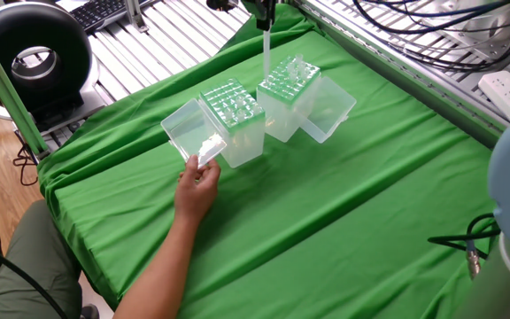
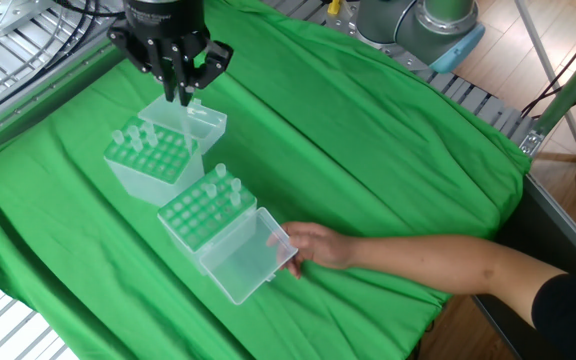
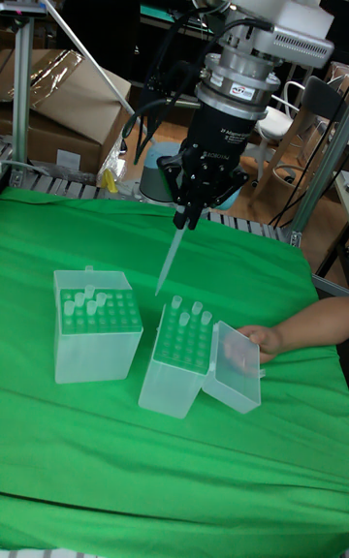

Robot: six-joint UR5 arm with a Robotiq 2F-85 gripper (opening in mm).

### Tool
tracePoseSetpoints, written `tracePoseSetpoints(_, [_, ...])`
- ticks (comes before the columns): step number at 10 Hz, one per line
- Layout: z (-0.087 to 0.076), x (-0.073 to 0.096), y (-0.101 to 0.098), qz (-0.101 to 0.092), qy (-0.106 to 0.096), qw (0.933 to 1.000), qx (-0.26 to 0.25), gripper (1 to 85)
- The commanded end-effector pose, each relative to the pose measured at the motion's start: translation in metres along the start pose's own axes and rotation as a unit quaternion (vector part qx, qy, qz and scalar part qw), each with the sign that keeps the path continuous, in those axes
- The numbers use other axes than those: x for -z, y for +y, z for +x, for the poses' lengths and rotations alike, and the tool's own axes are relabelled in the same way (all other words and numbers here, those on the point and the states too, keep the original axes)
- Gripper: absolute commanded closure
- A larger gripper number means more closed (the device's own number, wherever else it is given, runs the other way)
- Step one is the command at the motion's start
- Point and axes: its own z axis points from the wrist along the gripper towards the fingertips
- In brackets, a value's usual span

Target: Insert a large pipette tip into the holder for large pipette tips

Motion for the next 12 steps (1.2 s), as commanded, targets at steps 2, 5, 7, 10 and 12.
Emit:
tracePoseSetpoints(2, [-0.002,-0.003,-0.012,0.027,0.002,0.9983,0.052,84.7])
tracePoseSetpoints(5, [-0.003,-0.003,-0.011,0.025,-0.001,0.9973,0.07,84.7])
tracePoseSetpoints(7, [-0.004,-0.003,-0.003,0.01,-0.005,0.9978,0.066,84.7])
tracePoseSetpoints(10, [-0.008,0.001,0.007,0.004,0.008,0.9995,0.03,84.7])
tracePoseSetpoints(12, [-0.021,0.01,0.021,0.002,0.009,0.9997,0.023,84.7])
